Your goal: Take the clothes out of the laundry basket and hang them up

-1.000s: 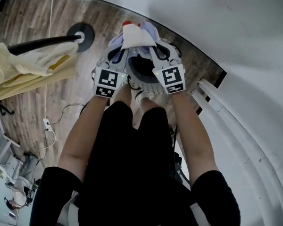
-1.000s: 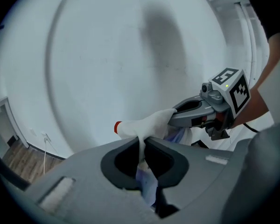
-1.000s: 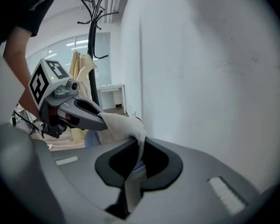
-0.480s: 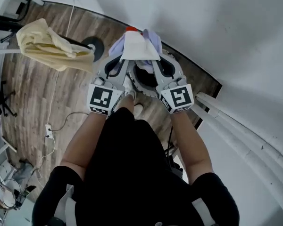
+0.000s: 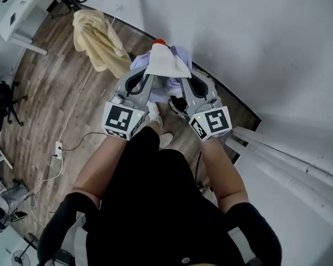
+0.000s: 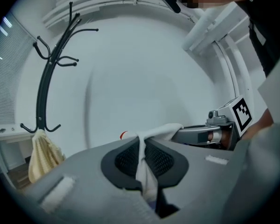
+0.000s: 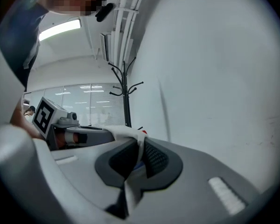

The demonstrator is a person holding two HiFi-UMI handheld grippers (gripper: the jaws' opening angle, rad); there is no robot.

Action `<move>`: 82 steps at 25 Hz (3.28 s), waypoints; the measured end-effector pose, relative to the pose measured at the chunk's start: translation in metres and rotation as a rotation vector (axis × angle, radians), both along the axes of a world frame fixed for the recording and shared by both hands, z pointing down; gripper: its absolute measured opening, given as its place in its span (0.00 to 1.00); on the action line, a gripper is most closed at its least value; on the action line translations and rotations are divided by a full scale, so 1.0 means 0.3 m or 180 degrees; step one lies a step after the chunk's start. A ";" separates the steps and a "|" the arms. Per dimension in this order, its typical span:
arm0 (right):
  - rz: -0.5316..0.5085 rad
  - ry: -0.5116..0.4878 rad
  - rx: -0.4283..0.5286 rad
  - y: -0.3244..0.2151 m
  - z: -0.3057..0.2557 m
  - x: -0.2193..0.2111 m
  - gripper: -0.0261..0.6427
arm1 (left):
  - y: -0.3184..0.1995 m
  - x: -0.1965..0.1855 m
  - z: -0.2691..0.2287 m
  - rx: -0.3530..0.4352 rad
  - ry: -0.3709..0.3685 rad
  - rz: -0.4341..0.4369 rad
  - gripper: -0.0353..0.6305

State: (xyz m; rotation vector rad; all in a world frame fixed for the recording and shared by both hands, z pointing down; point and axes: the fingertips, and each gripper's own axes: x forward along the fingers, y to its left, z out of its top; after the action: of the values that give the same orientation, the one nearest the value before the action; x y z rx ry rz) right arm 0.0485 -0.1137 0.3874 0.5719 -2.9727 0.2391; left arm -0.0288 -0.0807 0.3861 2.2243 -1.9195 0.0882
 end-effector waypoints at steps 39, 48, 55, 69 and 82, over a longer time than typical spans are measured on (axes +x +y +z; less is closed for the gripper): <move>-0.0184 -0.0403 -0.0006 0.608 -0.290 -1.343 0.06 | 0.605 -1.367 -0.315 0.0462 -0.0275 -0.0325 0.07; -0.0262 -0.0500 -0.0089 0.507 -0.281 -1.544 0.06 | 0.491 -1.575 -0.311 0.0412 -0.0356 -0.0417 0.07; 0.0062 -0.0423 -0.0081 0.415 -0.242 -1.722 0.06 | 0.336 -1.756 -0.269 0.0453 -0.0288 -0.0068 0.07; 0.1498 -0.0309 0.0097 0.177 -0.195 -1.901 0.06 | -0.014 -1.931 -0.232 0.0612 -0.0225 0.1336 0.07; 0.2135 -0.0139 0.0051 0.003 -0.055 -1.859 0.06 | -0.269 -1.863 -0.068 0.0540 -0.0216 0.1761 0.07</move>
State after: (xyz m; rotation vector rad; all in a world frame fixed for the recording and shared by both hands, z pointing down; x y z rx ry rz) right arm -0.5093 -0.1128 0.3708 1.5632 -2.7084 0.2759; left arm -0.5878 -0.1615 0.3656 2.8388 -1.3251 0.0844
